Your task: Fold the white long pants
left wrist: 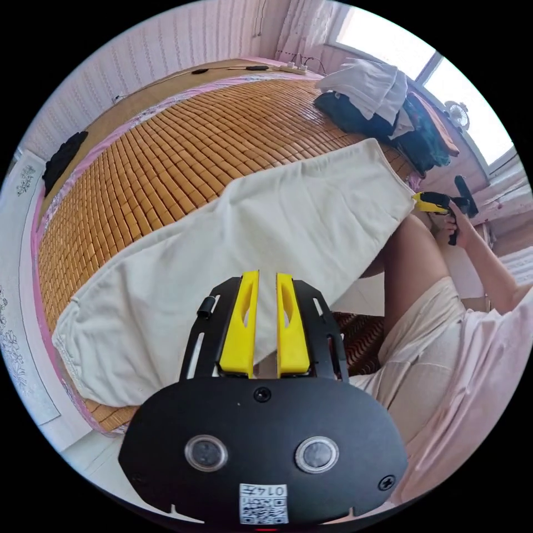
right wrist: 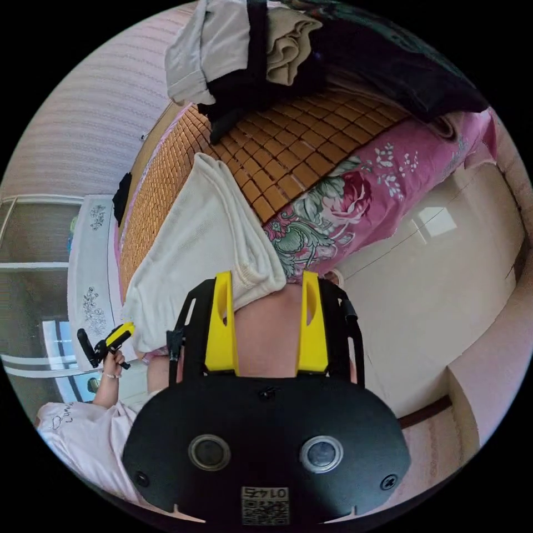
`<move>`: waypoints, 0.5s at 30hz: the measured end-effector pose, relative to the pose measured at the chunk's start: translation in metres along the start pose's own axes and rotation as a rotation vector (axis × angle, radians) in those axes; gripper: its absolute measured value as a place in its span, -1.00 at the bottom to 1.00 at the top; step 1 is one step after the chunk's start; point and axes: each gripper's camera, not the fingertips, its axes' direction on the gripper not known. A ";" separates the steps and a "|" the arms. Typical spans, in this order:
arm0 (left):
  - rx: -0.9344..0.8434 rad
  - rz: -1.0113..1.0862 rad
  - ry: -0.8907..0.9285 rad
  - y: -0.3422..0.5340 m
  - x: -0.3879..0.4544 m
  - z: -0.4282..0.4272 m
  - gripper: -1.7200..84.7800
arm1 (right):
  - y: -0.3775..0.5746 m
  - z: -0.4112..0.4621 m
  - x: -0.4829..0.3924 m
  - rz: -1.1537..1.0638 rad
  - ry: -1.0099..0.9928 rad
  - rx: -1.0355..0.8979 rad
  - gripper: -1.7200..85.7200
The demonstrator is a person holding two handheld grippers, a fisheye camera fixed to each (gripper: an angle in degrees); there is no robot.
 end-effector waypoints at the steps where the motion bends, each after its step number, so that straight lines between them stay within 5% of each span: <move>1: -0.013 -0.011 0.001 0.006 -0.001 0.003 -0.82 | -0.003 0.005 -0.001 -0.003 -0.008 -0.017 -0.63; 5: -0.057 -0.138 0.031 0.041 -0.021 0.015 -0.82 | -0.016 0.016 -0.031 -0.094 -0.020 -0.080 -0.76; 11: -0.024 -0.204 0.091 0.047 -0.035 -0.011 -0.85 | -0.008 -0.061 -0.121 -0.409 -0.030 0.218 -0.82; 15: 0.115 -0.113 0.199 0.044 -0.018 -0.049 -0.84 | -0.023 -0.073 -0.093 -0.290 0.055 0.325 -0.82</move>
